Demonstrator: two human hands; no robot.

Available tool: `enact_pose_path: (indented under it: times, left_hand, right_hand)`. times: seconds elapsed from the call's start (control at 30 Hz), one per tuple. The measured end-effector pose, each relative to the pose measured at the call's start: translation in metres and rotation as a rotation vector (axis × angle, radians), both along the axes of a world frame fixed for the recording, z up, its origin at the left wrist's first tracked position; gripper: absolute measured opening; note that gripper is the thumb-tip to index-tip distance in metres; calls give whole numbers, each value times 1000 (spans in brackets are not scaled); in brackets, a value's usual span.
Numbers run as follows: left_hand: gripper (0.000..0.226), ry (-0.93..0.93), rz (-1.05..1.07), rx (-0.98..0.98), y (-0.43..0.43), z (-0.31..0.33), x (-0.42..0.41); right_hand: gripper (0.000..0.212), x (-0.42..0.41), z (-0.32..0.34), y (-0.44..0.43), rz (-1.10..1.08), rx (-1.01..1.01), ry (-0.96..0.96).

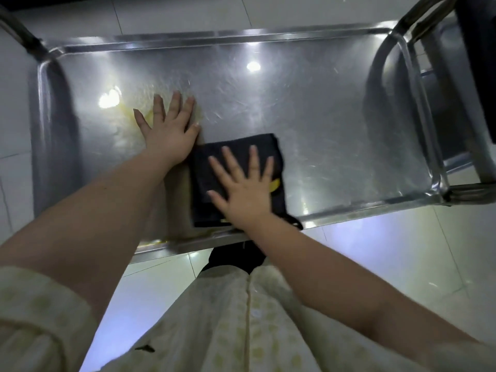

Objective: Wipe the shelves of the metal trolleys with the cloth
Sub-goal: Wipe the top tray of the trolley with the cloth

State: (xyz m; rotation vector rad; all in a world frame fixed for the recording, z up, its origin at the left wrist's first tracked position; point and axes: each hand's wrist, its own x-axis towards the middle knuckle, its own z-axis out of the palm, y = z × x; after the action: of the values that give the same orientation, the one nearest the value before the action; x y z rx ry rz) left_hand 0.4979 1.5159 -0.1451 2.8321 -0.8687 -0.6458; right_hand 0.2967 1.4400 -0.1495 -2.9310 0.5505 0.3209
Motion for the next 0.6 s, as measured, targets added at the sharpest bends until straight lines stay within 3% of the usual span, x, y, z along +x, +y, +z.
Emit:
enact_pose_path:
  times: [0.1,0.17,0.3,0.43,0.6]
  left_hand:
    - [52,83,61,-100,4,13,6]
    - [53,17,46,-123,12,22,-4]
    - [60,-96,-102,-96,13,23,-84]
    - [63,-44,22,-42,2,9,-154]
    - [70,-96,63,44,39,5,-119]
  right_hand:
    - [69,24,8,43,40,66,58]
    - [65,20,11,22,4,110,15]
    - [59,-3,13,-65,-344,222,-102]
    - [63,-14,-1,-77,-353,71,4]
    - [62,-10,-4,-76,-332,47,70]
